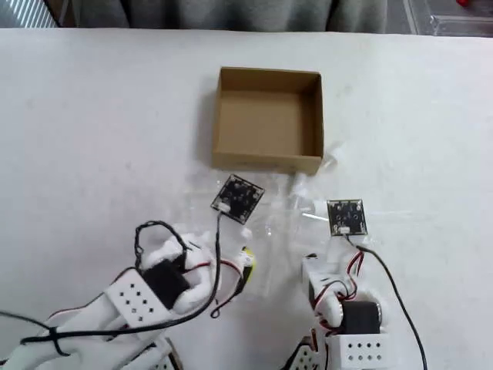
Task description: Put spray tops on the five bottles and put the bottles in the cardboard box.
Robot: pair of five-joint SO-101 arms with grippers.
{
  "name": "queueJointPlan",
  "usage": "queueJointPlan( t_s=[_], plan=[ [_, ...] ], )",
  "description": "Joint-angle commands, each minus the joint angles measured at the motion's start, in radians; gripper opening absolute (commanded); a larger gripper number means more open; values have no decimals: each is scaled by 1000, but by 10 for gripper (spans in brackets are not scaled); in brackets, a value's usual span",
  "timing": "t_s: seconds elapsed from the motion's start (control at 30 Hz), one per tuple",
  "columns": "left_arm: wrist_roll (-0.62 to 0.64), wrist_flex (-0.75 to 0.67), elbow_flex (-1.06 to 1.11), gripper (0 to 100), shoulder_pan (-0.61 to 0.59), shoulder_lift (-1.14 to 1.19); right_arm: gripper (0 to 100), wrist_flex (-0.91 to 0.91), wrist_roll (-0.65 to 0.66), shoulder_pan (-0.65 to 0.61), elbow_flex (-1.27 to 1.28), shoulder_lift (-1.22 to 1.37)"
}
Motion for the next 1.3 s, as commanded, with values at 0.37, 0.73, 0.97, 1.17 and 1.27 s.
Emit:
queueJointPlan(
  t_s=[0.37, 0.73, 0.97, 1.17, 1.27],
  plan=[
    [38, -160, -37, 21, 15, 312, 74, 7, -2, 2, 9, -7],
    [-118, 25, -28, 21, -130, 335, 74, 7, -2, 7, 9, -7],
    [-311, 112, -28, 21, -438, 343, 74, 7, -2, 4, 9, -7],
    [-348, 58, -6, 21, -631, 343, 74, 7, -2, 4, 9, -7],
    [-347, 3, -6, 21, -710, 343, 74, 7, -2, 4, 9, -7]
  ],
)
